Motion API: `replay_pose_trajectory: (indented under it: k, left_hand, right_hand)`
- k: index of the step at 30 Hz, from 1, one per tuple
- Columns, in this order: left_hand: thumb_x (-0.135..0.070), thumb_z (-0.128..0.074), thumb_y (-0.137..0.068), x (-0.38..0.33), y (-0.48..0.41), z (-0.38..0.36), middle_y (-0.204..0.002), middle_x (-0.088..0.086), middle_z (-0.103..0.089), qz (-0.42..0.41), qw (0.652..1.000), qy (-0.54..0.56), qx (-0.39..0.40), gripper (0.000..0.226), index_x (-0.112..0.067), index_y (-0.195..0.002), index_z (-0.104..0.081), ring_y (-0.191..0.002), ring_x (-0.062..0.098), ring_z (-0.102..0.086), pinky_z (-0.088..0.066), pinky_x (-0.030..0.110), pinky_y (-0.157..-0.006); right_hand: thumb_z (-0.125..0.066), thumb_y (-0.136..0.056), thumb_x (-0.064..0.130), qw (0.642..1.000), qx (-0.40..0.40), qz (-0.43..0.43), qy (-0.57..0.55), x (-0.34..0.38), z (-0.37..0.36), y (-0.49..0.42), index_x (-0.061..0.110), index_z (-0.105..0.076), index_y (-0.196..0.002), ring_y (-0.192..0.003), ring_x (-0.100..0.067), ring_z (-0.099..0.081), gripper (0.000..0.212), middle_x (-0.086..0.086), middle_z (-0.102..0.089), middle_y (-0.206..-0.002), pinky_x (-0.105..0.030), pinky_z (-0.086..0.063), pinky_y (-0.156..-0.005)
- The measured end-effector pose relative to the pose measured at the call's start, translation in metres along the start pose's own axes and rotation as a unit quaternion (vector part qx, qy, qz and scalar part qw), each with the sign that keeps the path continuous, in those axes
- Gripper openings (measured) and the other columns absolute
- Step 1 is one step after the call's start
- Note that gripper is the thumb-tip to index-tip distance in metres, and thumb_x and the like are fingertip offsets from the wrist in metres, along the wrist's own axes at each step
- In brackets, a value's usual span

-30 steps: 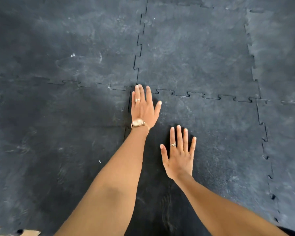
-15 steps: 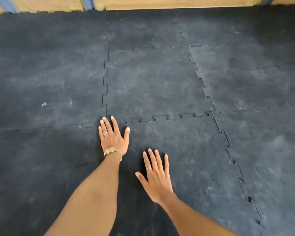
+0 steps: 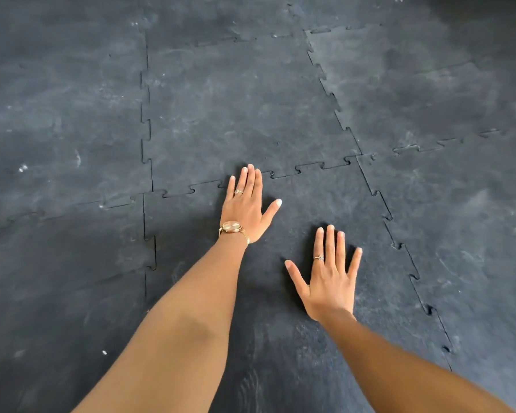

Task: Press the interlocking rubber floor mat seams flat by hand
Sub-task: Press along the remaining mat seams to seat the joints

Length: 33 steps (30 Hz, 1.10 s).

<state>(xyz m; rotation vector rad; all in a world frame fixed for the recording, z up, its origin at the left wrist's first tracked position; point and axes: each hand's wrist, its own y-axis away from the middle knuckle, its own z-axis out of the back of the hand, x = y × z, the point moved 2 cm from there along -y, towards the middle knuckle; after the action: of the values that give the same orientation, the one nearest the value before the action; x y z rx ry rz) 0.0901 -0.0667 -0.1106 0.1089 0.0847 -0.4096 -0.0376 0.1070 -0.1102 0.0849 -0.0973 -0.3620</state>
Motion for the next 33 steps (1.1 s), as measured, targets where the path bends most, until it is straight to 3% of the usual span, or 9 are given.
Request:
replay_pose_trajectory:
  k: [4,7,9,12,14,17,22,33]
  left_hand:
    - [-0.060,-0.013,-0.097,-0.005,0.002,0.004,-0.162,0.009,0.002,-0.004,1.000,0.000,0.007,0.080,-0.006,-0.154,-0.001,-0.150,0.021,0.002,0.001,0.042,-0.122]
    - [-0.057,-0.014,-0.098,-0.006,0.005,0.007,-0.163,0.010,0.003,0.000,1.000,-0.007,0.014,0.077,-0.005,-0.154,0.000,-0.150,0.022,0.003,0.001,0.043,-0.121]
    - [-0.055,-0.015,-0.099,-0.012,0.010,0.012,-0.163,0.011,0.002,0.024,1.000,-0.005,0.017,0.075,-0.005,-0.154,0.000,-0.150,0.023,0.003,0.001,0.044,-0.121]
    - [-0.053,-0.017,-0.100,-0.032,0.042,0.009,-0.162,0.014,-0.003,0.041,0.999,0.008,0.012,0.074,-0.003,-0.154,-0.005,-0.150,0.028,-0.001,-0.001,0.046,-0.121]
    - [-0.053,-0.011,-0.097,-0.049,0.075,0.002,-0.161,0.016,-0.010,0.006,1.000,0.021,0.012,0.076,-0.002,-0.153,-0.012,-0.149,0.029,-0.008,-0.006,0.047,-0.121]
    - [-0.052,-0.014,-0.096,-0.069,0.106,-0.006,-0.158,0.016,-0.022,-0.009,0.999,0.036,-0.002,0.075,-0.001,-0.151,-0.025,-0.147,0.030,-0.019,-0.013,0.048,-0.120]
    - [-0.049,-0.021,-0.097,-0.085,0.117,-0.013,-0.157,0.015,-0.026,0.021,0.999,0.028,-0.002,0.071,-0.002,-0.150,-0.029,-0.146,0.031,-0.023,-0.011,0.048,-0.117]
    - [-0.046,-0.024,-0.097,-0.086,0.114,-0.011,-0.161,0.013,-0.015,0.030,0.998,0.010,0.054,0.069,-0.005,-0.152,-0.020,-0.148,0.031,-0.012,-0.010,0.053,-0.118]
  right_hand:
    - [-0.009,-0.087,0.075,0.999,0.035,-0.007,-0.018,-0.001,0.008,-0.002,0.016,0.004,-0.154,-0.149,-0.022,0.014,0.090,-0.003,0.008,-0.163,-0.056,0.009,-0.118]
    - [-0.010,-0.086,0.076,0.993,0.116,0.003,-0.033,-0.002,0.015,-0.004,0.017,0.021,-0.150,-0.144,-0.022,0.030,0.093,-0.002,0.026,-0.159,-0.057,0.019,-0.114]
    - [-0.011,-0.082,0.081,0.983,0.179,0.048,-0.002,-0.012,0.027,-0.013,0.015,0.026,-0.148,-0.144,-0.024,0.031,0.100,-0.003,0.034,-0.155,-0.060,0.024,-0.108]
    - [0.008,-0.069,0.087,0.956,0.156,0.217,0.123,-0.041,0.048,-0.030,0.010,0.010,-0.153,-0.150,-0.028,0.010,0.114,-0.003,0.022,-0.160,-0.065,0.021,-0.109]
    - [0.012,-0.074,0.082,0.943,0.117,0.270,0.155,-0.066,0.057,-0.034,0.007,-0.005,-0.154,-0.151,-0.027,0.001,0.112,-0.004,0.009,-0.163,-0.062,0.012,-0.113]
    - [0.004,-0.084,0.077,0.956,0.102,0.241,0.133,-0.095,0.050,-0.029,0.005,-0.008,-0.154,-0.150,-0.024,0.005,0.101,-0.007,0.006,-0.162,-0.052,0.007,-0.116]
    - [-0.006,-0.086,0.077,0.966,0.122,0.213,0.075,-0.101,0.035,-0.028,0.012,0.008,-0.154,-0.148,-0.018,0.019,0.096,-0.002,0.014,-0.162,-0.046,0.008,-0.119]
    - [-0.018,-0.090,0.072,0.970,0.133,0.193,0.063,-0.101,0.029,-0.033,0.007,-0.011,-0.154,-0.150,-0.024,0.000,0.092,-0.008,-0.005,-0.162,-0.052,-0.008,-0.119]
